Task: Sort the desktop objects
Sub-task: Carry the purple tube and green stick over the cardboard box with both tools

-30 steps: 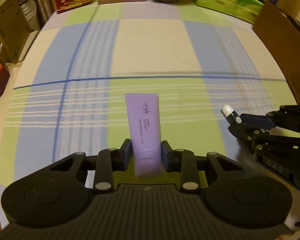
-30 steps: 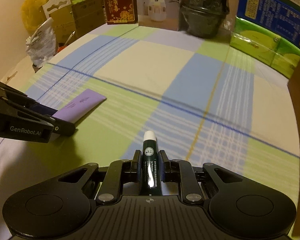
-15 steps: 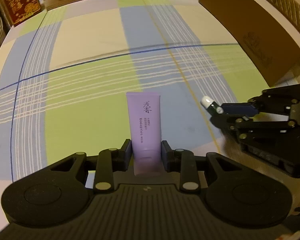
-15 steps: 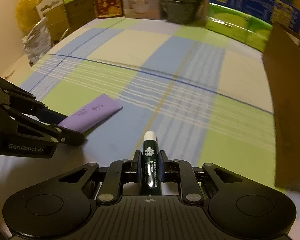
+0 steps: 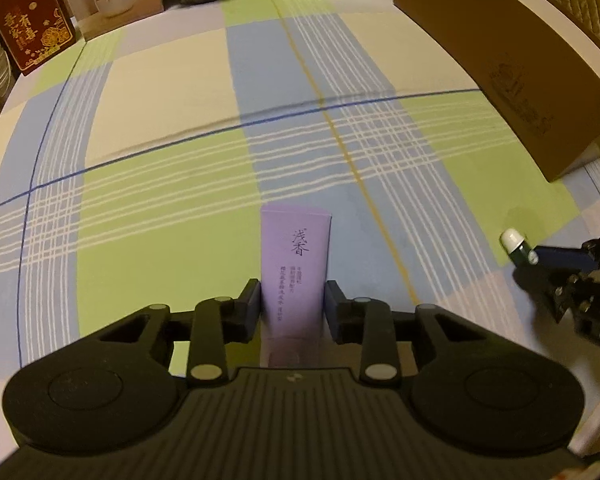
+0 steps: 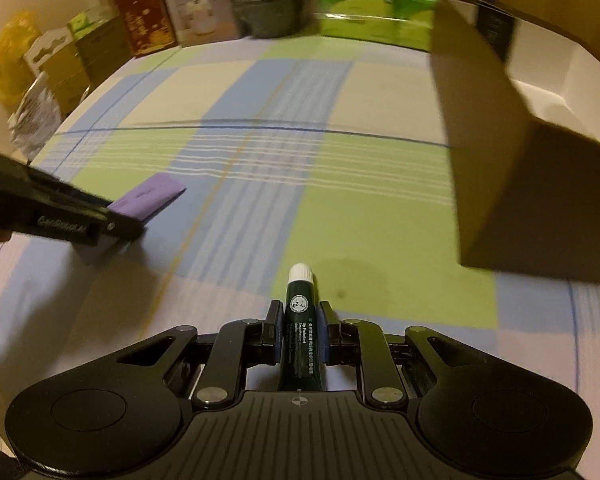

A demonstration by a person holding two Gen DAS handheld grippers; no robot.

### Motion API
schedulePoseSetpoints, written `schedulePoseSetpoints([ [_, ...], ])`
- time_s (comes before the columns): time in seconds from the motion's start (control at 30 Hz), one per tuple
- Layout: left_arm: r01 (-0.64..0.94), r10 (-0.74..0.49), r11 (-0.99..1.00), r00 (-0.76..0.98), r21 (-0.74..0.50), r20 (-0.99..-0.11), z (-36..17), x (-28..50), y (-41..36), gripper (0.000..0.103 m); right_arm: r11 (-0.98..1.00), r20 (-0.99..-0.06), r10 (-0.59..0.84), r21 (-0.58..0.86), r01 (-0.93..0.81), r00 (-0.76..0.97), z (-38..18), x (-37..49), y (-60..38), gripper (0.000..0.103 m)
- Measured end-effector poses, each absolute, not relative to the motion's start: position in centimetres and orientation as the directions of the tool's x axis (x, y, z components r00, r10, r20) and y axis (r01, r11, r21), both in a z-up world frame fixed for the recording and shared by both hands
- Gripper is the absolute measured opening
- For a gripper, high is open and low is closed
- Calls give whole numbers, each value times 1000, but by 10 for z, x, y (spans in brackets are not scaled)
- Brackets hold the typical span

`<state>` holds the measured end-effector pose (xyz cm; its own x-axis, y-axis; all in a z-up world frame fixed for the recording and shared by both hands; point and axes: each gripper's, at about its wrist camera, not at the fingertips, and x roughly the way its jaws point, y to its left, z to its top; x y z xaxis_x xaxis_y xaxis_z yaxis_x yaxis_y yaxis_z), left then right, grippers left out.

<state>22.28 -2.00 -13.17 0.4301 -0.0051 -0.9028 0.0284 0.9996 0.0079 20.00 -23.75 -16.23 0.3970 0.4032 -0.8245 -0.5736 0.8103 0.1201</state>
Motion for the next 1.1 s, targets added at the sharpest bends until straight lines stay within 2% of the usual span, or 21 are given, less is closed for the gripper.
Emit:
schedulePoseSetpoints([
  [0.3, 73, -41, 997, 438, -10, -898, -114, 206, -52, 28, 858, -803, 408, 175, -483, 434, -148, 203, -287, 14],
  [0.57, 110, -91, 993, 504, -40, -859, -79, 201, -79, 28, 858, -775, 445, 226, -461, 449, -129, 199, -321, 14],
  [1.1, 213, -215, 972, 616, -102, -758, -15, 226, -148, 28, 822, -646, 546, 292, -489, 534, -66, 216, -373, 14],
])
